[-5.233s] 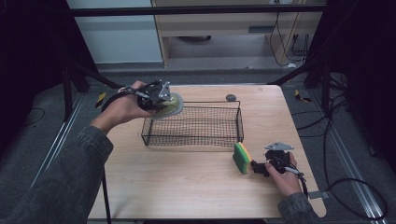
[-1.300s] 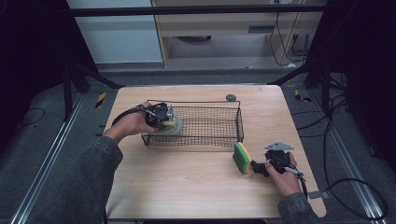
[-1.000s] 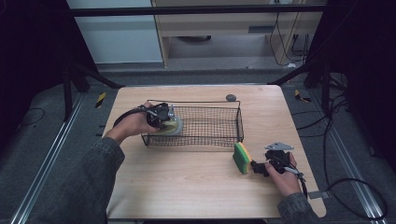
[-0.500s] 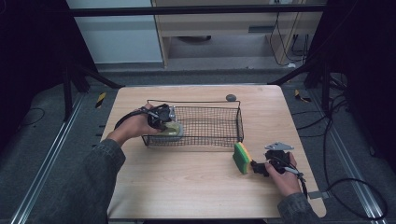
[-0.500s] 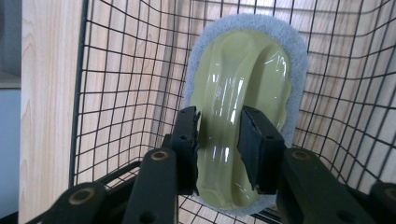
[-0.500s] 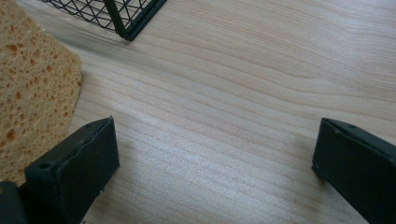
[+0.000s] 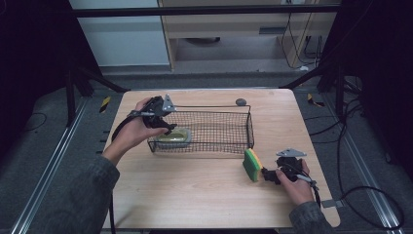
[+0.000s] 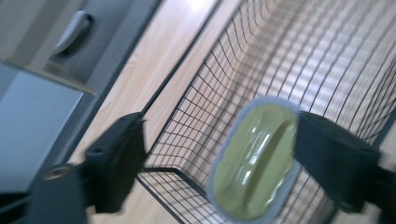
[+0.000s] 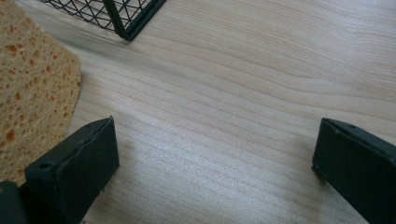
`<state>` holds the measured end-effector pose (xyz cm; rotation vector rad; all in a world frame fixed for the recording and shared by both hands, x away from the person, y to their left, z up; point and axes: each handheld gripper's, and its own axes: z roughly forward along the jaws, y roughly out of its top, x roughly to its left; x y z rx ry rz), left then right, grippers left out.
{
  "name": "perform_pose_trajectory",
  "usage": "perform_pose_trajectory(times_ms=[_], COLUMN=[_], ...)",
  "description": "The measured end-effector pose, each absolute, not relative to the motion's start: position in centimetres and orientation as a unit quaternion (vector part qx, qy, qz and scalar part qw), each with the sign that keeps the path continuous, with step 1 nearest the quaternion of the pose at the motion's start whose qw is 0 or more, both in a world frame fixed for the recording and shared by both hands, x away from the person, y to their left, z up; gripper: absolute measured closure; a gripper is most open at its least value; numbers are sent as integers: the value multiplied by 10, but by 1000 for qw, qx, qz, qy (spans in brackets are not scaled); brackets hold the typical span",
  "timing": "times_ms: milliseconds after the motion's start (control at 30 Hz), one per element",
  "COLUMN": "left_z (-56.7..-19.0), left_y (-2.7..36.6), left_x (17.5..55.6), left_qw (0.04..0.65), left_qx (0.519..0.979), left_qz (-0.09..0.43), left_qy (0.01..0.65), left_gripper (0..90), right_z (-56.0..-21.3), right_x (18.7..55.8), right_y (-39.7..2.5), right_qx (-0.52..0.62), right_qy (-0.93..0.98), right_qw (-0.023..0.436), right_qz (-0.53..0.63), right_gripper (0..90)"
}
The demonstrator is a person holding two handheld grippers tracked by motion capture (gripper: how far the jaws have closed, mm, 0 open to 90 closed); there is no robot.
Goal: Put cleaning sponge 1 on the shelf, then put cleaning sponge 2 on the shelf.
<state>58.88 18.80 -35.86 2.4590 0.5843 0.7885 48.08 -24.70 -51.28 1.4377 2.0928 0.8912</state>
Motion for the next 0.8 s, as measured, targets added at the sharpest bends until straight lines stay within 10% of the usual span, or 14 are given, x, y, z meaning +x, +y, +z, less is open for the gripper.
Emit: perform_pose_trajectory(times_ms=[233, 800], left_z=[-389, -478], left_y=[226, 246], left_x=[516, 475], left_qw=[348, 302], left_qx=[824, 824], left_qz=[285, 206], left_qy=[344, 433], left_gripper=[51, 58], right_z=[-504, -438], right_x=[475, 428], right_y=[-252, -224], right_qx=[528, 513], right_qy=[768, 817], right_qw=[220, 150], right_qz=[289, 216], right_gripper=[76, 204])
